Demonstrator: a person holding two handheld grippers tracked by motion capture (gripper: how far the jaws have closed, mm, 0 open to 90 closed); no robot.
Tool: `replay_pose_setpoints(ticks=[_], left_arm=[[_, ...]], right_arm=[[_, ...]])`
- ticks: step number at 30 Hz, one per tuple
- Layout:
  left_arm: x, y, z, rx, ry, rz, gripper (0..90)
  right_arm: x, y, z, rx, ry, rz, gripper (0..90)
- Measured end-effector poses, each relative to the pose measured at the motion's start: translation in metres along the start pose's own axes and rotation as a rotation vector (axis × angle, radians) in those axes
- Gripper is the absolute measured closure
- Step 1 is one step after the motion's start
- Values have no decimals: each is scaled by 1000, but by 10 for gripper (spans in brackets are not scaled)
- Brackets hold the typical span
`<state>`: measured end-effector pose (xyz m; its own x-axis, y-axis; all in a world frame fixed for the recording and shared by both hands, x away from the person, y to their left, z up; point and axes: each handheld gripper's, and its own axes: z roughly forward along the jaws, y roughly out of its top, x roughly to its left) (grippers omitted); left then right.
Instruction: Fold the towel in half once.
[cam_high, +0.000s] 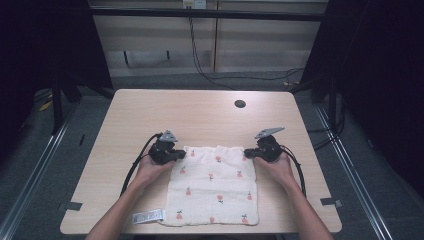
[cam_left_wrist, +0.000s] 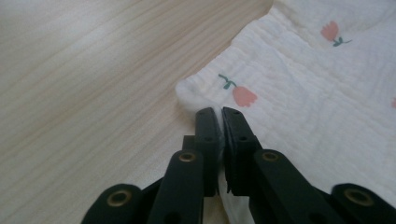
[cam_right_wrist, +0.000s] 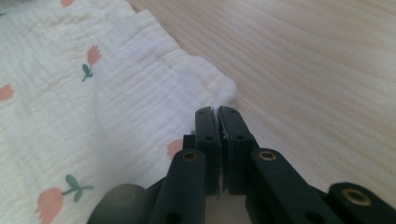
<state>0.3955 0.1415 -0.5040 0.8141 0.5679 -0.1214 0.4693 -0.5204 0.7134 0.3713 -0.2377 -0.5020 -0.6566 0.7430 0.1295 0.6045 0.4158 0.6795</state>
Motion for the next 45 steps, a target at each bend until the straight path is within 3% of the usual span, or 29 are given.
replay_pose_setpoints(ticks=[6, 11, 15, 22, 25, 26, 28, 34, 36, 39, 45], left_arm=[[6, -3, -4, -14, -29, -43, 877], [5, -1, -12, -31, -25, -32, 876], [8, 2, -23, -90, -53, -62, 876], [15, 3, -32, -131, -65, -90, 877], [14, 7, -39, -147, -44, -65, 876], [13, 9, -44, -163, -46, -56, 876], [13, 10, -47, -173, -47, -57, 877], [14, 14, -56, -204, -35, -46, 877], [13, 19, -60, -214, -7, -19, 877], [12, 23, -63, -231, -5, -11, 877], [-1, 41, -96, -331, -21, 24, 877]], right_arm=[[-4, -1, -1, -15, 13, 36, 874], [-6, -1, -4, -29, 13, 42, 874], [-8, 3, -15, -89, 28, 65, 875], [-11, 7, -28, -163, 43, 90, 876], [-10, 10, -31, -185, 46, 96, 877], [-8, 15, -37, -216, 55, 96, 878], [-6, 18, -43, -240, 59, 85, 879], [-3, 23, -51, -272, 52, 78, 879], [-3, 24, -53, -281, 49, 80, 880], [-1, 27, -58, -288, 38, 68, 880], [6, 38, -84, -381, 40, 45, 881]])
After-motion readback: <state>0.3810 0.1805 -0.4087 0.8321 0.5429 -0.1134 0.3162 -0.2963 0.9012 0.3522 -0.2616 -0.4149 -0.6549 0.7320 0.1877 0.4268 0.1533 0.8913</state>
